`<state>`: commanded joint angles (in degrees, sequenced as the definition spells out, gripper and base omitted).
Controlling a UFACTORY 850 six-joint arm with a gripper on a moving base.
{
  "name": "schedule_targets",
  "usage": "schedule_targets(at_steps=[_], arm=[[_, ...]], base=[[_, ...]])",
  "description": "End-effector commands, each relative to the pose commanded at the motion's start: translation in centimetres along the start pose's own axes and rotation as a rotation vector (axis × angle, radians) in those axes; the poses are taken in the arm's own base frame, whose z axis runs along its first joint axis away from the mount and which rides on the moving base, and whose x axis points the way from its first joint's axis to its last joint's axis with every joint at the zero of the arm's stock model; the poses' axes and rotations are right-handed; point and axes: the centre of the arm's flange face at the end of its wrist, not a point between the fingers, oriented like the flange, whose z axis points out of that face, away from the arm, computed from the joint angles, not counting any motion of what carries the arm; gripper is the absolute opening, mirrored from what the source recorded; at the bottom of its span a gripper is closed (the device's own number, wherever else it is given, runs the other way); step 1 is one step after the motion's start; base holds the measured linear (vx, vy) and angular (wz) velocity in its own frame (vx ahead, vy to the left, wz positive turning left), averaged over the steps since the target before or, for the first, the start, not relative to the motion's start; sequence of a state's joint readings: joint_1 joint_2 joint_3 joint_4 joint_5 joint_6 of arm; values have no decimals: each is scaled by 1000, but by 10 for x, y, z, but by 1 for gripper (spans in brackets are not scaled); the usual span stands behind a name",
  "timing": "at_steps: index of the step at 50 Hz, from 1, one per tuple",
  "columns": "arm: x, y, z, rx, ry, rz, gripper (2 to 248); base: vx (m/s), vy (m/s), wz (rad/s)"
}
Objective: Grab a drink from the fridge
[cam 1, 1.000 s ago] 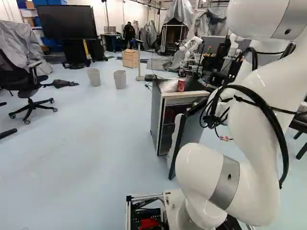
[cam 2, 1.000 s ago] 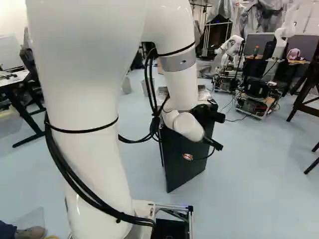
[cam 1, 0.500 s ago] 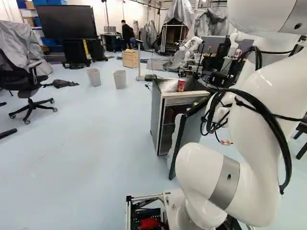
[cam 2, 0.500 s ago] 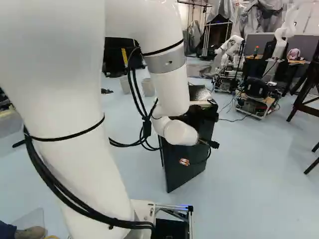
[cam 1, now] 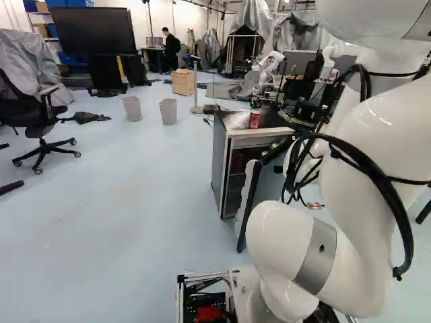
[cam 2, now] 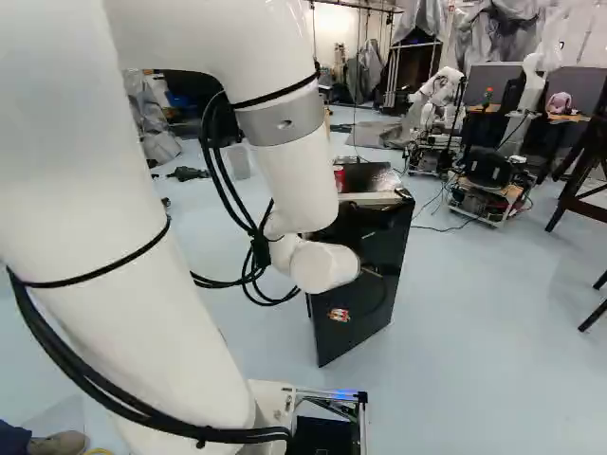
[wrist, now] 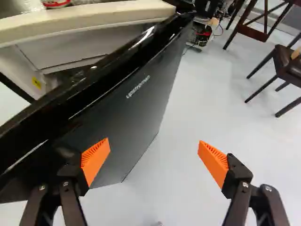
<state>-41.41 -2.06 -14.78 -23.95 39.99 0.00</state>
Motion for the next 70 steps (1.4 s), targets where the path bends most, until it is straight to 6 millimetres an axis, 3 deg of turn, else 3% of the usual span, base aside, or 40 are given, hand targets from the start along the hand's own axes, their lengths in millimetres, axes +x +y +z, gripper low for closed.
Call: schedule_targets(at_steps=[38,70], arm=[[13,-56,2,184,71,-160,247],[34,-85,25,265,86,-223,247]], base=[[0,0,0],[0,0,0]])
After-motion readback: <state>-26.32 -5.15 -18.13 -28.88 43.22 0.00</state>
